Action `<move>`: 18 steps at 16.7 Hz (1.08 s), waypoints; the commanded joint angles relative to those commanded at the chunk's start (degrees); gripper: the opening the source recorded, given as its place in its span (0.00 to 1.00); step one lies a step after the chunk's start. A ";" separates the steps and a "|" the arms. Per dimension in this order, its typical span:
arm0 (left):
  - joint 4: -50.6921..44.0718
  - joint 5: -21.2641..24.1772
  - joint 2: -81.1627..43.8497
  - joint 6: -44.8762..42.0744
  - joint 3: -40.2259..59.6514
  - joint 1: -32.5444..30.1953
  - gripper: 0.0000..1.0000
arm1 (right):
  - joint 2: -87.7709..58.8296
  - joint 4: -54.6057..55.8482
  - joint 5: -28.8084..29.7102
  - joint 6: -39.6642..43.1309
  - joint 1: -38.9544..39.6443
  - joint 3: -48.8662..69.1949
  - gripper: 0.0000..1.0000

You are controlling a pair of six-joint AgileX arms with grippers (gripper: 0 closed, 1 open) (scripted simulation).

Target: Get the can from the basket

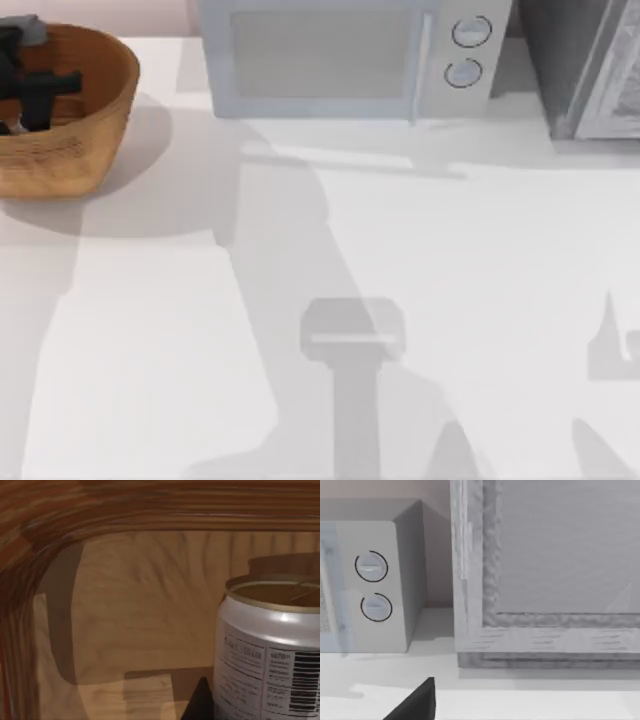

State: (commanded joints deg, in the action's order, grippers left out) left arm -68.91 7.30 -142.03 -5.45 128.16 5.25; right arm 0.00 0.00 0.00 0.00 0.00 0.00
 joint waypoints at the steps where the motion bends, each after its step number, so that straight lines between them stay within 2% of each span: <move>1: 0.83 -0.10 1.67 0.03 -1.59 -0.11 0.00 | 0.00 0.00 0.00 0.00 0.00 0.00 1.00; 5: 6.78 -0.75 13.93 0.47 -12.77 -0.63 0.00 | 0.00 0.00 0.00 0.00 0.00 0.00 1.00; 8: 13.75 -1.49 28.61 1.12 -25.86 -1.07 0.00 | 0.00 0.00 0.00 0.00 0.00 0.00 1.00; 18: 44.15 -4.67 95.78 3.67 -84.64 -3.25 0.00 | 0.00 0.00 0.00 0.00 0.00 0.00 1.00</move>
State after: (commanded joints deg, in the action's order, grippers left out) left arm -24.76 2.63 -46.25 -1.78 43.53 2.00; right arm 0.00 0.00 0.00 0.00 0.00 0.00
